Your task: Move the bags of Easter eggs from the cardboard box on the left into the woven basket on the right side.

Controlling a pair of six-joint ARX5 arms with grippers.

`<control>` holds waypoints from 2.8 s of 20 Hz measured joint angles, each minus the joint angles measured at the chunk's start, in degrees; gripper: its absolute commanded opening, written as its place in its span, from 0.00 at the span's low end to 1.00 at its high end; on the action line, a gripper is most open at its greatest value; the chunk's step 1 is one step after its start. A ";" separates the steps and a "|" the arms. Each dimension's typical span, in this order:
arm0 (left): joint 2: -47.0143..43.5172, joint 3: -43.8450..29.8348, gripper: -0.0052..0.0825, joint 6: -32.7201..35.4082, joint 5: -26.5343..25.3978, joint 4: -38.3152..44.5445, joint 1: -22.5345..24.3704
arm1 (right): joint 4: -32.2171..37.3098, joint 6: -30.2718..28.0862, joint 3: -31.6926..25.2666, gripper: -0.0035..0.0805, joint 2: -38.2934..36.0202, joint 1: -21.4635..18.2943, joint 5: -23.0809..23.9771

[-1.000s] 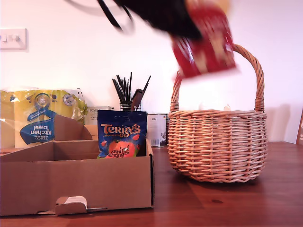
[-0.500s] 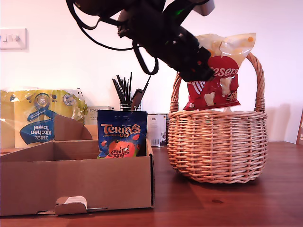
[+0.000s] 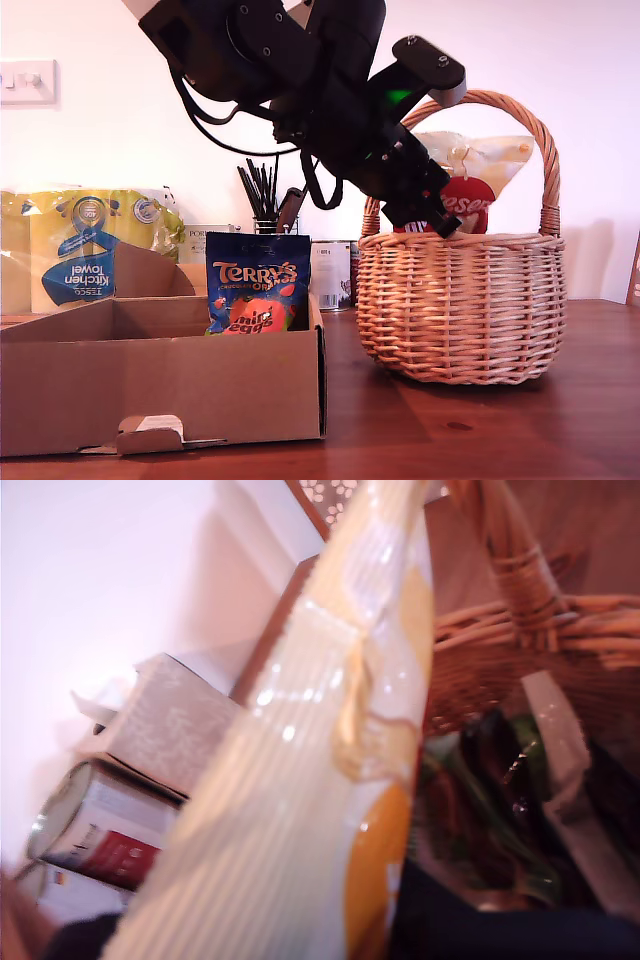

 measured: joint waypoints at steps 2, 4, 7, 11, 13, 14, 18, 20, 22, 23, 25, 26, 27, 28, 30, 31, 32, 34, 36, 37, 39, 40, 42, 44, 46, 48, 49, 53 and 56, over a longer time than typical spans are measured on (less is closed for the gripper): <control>0.00 0.00 0.40 0.00 -0.02 -0.13 0.00 | 0.02 0.00 0.00 0.03 0.00 0.00 0.00; 0.00 0.00 0.67 0.02 -0.04 -0.22 -0.02 | 0.02 0.00 0.00 0.03 0.00 0.00 0.00; -0.04 0.07 0.73 0.42 -1.70 -0.37 -0.22 | 0.02 0.00 0.00 0.03 0.00 0.00 0.00; -2.49 0.37 0.73 1.51 -1.25 -8.17 -0.85 | 0.04 -0.02 0.00 0.03 0.00 0.00 0.00; -4.76 0.37 0.73 1.73 1.51 -13.09 -1.03 | 0.09 -0.39 0.00 0.03 0.00 0.00 0.00; -6.08 0.37 0.73 1.73 2.86 -15.04 -1.25 | 0.15 -0.76 0.00 0.03 0.00 0.00 0.00; -10.75 0.37 0.73 -0.68 5.53 -17.68 -1.73 | 0.48 -1.25 0.00 0.03 0.00 0.00 0.00; -11.78 0.37 0.70 -1.09 5.92 -19.19 -1.77 | 0.50 -1.27 0.00 0.03 0.00 0.00 0.00; -12.17 0.37 0.58 -2.03 6.82 -22.51 -1.77 | 0.48 -1.29 0.00 0.03 0.00 0.00 0.00; -12.46 0.37 0.45 -2.97 6.99 -24.96 -1.84 | 0.46 -1.31 0.00 0.03 0.00 0.00 0.00; -13.97 0.37 0.08 -4.83 7.56 -30.49 -1.79 | 0.42 -1.36 0.00 0.03 0.00 0.00 -0.02; -15.52 0.37 0.05 -6.34 9.01 -33.66 -1.73 | 0.42 -1.40 0.00 0.03 0.00 0.00 -0.28; -17.53 0.37 0.03 -8.87 10.78 -36.54 -1.44 | 0.48 -1.44 0.00 0.03 0.00 0.00 -1.31; -19.87 0.37 0.03 -11.10 12.50 -39.19 -0.85 | 0.72 -1.44 0.00 0.03 0.02 0.00 -2.45; -24.70 0.37 0.03 -13.49 16.02 -43.45 0.66 | 1.81 -1.46 0.00 0.03 0.66 0.00 -4.07; -26.60 0.37 0.03 -14.56 17.35 -44.92 2.08 | 2.23 -1.46 0.00 0.03 1.49 0.00 -4.33; -27.87 0.26 0.03 -14.56 17.97 -45.46 3.85 | 2.51 -1.49 0.00 0.03 2.60 0.00 -4.35; -29.44 -1.53 0.03 -15.54 18.95 -44.83 8.15 | 2.80 -1.49 0.00 0.03 4.31 0.00 -4.37; -30.71 -7.37 0.03 -15.80 21.35 -41.33 12.66 | 3.04 -1.49 0.00 0.03 4.70 0.00 -4.37; -31.52 -11.56 0.03 -16.17 22.60 -38.82 14.97 | 3.10 -1.49 0.00 0.03 4.50 0.00 -4.35; -33.09 -20.74 0.03 -17.27 26.18 -31.02 19.41 | 3.10 -1.49 0.00 0.03 4.50 0.00 -4.35; -33.40 -24.37 0.03 -17.79 27.39 -26.91 21.38 | 3.10 -1.49 0.00 0.03 4.50 0.00 -4.37; -33.48 -29.48 0.03 -18.97 29.24 -20.33 24.98 | 3.06 -1.49 0.00 0.03 4.50 0.00 -4.37; -33.46 -31.34 0.04 -20.44 30.60 -18.23 28.15 | 3.02 -1.49 0.00 0.03 4.50 0.00 -4.37; -33.35 -31.34 0.22 -20.46 30.95 -16.63 30.47 | 3.02 -1.49 0.00 0.03 4.50 0.00 -4.37; -31.56 -31.30 0.68 -20.63 31.23 -14.51 31.65 | 3.04 -1.49 0.00 0.03 4.52 0.00 -4.37; -29.70 -31.23 0.80 -20.63 31.28 -13.42 31.74 | 3.04 -1.49 0.00 0.03 4.52 0.00 -4.37; -22.62 -31.21 0.83 -24.83 32.48 -12.07 31.52 | 3.04 -1.49 0.00 0.03 5.01 0.00 -4.37; -21.77 -31.21 0.83 -27.85 32.96 -11.08 31.52 | 3.19 -1.51 0.00 0.03 5.99 0.00 -4.37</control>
